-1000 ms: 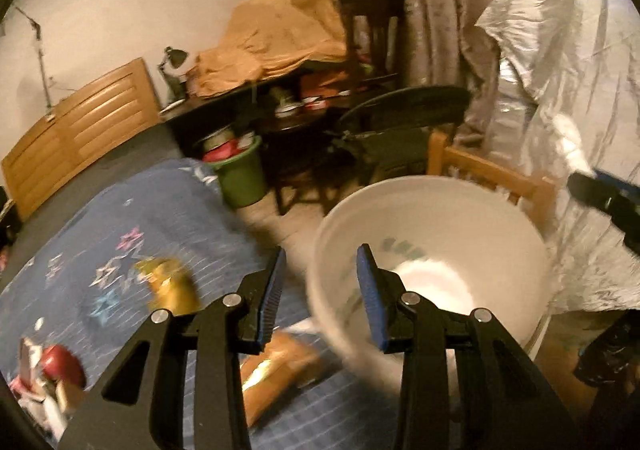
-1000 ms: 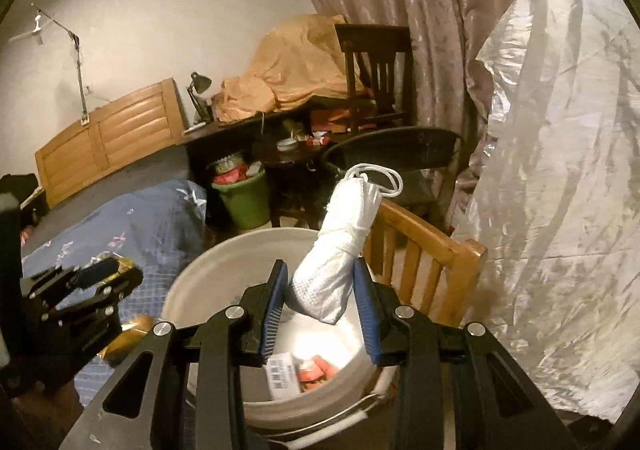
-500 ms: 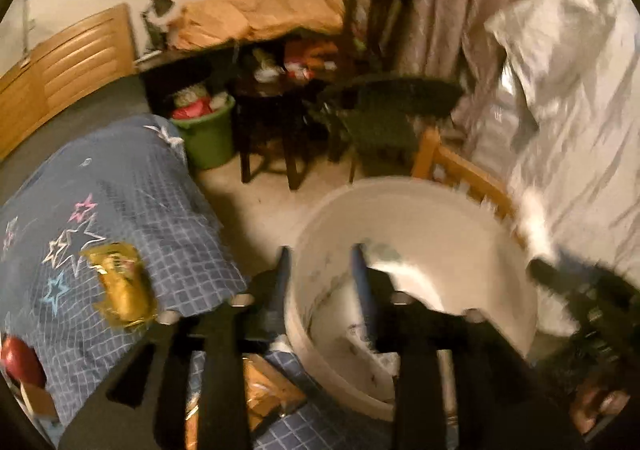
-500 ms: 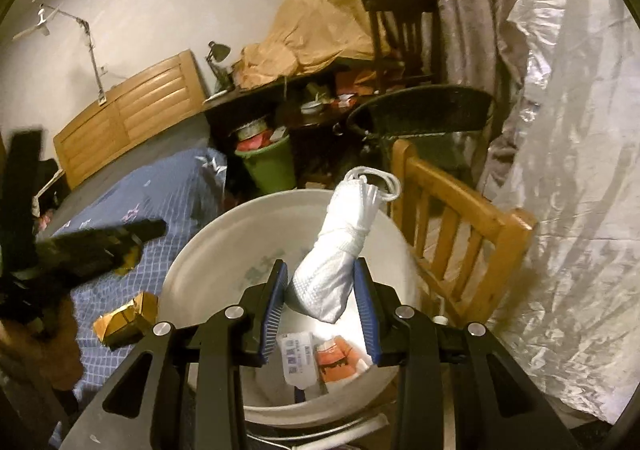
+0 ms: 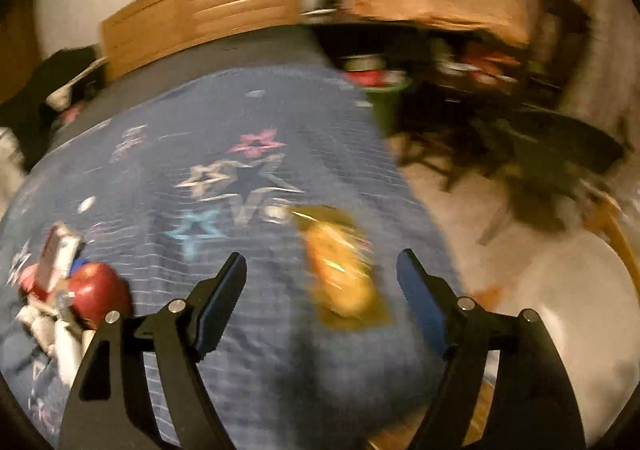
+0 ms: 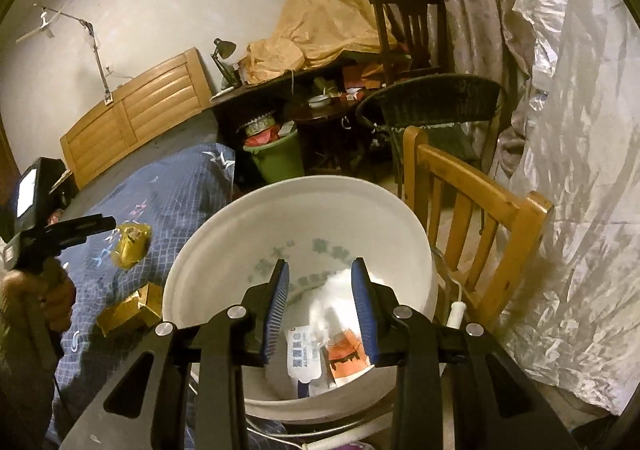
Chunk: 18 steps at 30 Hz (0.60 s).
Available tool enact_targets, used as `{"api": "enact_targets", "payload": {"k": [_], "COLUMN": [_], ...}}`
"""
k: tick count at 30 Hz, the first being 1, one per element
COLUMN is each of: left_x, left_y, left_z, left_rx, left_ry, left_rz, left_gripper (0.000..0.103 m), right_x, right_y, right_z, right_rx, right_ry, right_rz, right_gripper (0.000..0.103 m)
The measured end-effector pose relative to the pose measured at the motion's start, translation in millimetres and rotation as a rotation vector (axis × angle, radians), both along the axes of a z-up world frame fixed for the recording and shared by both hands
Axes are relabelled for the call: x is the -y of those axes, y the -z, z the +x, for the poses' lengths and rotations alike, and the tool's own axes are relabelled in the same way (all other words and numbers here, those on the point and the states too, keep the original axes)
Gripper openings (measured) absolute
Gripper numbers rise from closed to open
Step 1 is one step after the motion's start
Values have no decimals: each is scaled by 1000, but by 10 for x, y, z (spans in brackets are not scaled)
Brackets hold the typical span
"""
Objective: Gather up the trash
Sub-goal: 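Open both grippers to drop the tissue and box into the bucket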
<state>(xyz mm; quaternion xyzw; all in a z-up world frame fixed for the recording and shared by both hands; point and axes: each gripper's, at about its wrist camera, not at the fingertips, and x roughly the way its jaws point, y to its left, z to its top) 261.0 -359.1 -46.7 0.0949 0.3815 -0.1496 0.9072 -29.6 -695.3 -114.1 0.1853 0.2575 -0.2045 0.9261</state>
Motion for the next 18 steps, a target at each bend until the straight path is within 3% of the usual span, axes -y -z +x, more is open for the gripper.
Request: {"api": "enact_targets", "payload": {"k": [3, 7, 10, 13, 16, 18], "left_x": [60, -151, 12, 2, -13, 14], "left_y": [-94, -67, 64, 177, 384, 537], "left_z": [-362, -514, -802, -945, -992, -950], "left_rx": [76, 62, 70, 34, 15, -17], "left_ry": [122, 181, 418, 549, 613, 622], "left_rz": [4, -48, 93, 132, 189, 205], "left_gripper": [74, 74, 74, 74, 73, 63], "right_x": [-7, -22, -50, -85, -75, -56], "right_y": [32, 65, 58, 44, 47, 47], "right_z": [2, 25, 34, -18, -96, -166], "right_rx": [-1, -12, -7, 5, 7, 15], "right_ry": [-1, -18, -22, -23, -9, 6], "right_rz": [10, 18, 24, 25, 26, 35], "right_gripper": [32, 32, 33, 35, 37, 38]}}
